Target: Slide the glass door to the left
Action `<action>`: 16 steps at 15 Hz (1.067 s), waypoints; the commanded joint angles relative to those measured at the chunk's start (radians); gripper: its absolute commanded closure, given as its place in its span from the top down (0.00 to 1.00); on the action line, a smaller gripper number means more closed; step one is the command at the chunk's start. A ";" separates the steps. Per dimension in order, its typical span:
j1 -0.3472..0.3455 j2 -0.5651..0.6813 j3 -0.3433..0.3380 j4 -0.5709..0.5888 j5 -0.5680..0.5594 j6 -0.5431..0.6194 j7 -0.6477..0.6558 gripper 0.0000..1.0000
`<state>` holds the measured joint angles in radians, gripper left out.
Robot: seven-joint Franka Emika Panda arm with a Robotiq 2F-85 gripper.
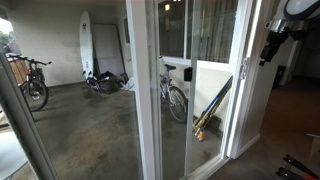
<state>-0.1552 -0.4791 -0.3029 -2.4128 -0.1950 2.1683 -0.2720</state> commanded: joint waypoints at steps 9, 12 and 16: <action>0.002 0.310 -0.288 0.259 0.349 -0.017 -0.672 1.00; -0.030 0.441 -0.314 0.377 0.490 -0.029 -0.766 1.00; -0.118 0.569 -0.270 0.447 0.639 0.085 -0.857 1.00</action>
<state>-0.2031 -0.0160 -0.6137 -2.0316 0.3425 2.1914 -1.0444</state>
